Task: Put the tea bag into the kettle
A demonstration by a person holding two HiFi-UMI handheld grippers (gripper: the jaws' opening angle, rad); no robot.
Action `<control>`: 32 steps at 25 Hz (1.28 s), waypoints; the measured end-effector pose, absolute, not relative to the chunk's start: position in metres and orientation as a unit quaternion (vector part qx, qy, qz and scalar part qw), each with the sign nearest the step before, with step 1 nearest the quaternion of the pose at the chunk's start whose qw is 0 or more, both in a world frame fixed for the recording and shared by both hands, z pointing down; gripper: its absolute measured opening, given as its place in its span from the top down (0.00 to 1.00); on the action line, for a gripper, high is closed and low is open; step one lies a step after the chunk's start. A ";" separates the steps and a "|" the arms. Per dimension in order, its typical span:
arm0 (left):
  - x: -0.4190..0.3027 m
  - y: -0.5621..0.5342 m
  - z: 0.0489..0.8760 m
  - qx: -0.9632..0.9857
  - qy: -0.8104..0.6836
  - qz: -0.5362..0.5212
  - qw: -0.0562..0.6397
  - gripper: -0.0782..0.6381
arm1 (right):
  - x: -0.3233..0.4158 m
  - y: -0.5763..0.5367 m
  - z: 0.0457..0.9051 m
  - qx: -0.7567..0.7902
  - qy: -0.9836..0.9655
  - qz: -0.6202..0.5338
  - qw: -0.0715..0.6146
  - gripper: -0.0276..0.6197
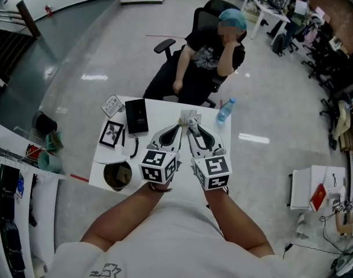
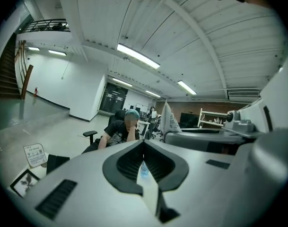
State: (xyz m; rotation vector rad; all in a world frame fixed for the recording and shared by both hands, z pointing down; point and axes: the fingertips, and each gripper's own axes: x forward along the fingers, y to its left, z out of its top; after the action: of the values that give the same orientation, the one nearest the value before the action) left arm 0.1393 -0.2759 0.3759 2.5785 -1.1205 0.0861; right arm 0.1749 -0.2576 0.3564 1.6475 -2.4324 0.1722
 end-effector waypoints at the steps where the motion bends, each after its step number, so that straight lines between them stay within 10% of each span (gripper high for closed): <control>1: 0.140 -0.277 0.368 0.906 -0.394 0.028 0.154 0.88 | 0.176 -0.257 0.352 0.557 -0.823 0.055 0.096 0.80; 32: 0.041 -0.216 0.367 0.816 -0.561 0.031 0.136 0.88 | 0.100 -0.220 0.349 0.357 -0.932 0.036 0.059 0.80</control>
State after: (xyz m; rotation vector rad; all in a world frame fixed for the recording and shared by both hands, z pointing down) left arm 0.0405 -0.2165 0.3673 2.3633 -1.6245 0.0892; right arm 0.1004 -0.2198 0.3494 1.0812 -2.8211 0.1085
